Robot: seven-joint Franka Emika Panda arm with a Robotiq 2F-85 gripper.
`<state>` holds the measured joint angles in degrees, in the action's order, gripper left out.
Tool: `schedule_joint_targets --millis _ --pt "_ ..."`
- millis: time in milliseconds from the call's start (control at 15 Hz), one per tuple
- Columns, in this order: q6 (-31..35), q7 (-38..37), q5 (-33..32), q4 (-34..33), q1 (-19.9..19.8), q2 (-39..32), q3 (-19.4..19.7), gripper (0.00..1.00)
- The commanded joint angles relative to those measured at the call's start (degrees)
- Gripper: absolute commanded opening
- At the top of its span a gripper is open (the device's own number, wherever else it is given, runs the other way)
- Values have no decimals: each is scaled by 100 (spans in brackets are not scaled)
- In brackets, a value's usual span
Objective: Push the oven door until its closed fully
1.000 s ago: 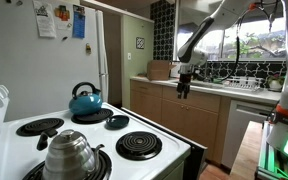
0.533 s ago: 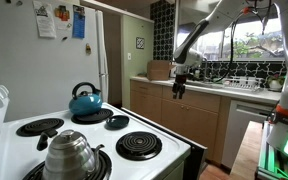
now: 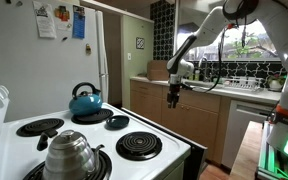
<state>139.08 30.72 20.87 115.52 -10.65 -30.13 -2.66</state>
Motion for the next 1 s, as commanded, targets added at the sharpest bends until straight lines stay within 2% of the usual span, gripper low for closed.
schedule_joint_targets --millis 0,333,400,933 --pt "-104 126 28 -674 -342 -741 -279 42" --pt "128 -137 -97 -1290 -391 -1524 -376 4" --pt "120 -180 -124 -1441 -387 -1689 -389 0" --pt "172 -525 -268 -2538 -271 -2760 -529 0"
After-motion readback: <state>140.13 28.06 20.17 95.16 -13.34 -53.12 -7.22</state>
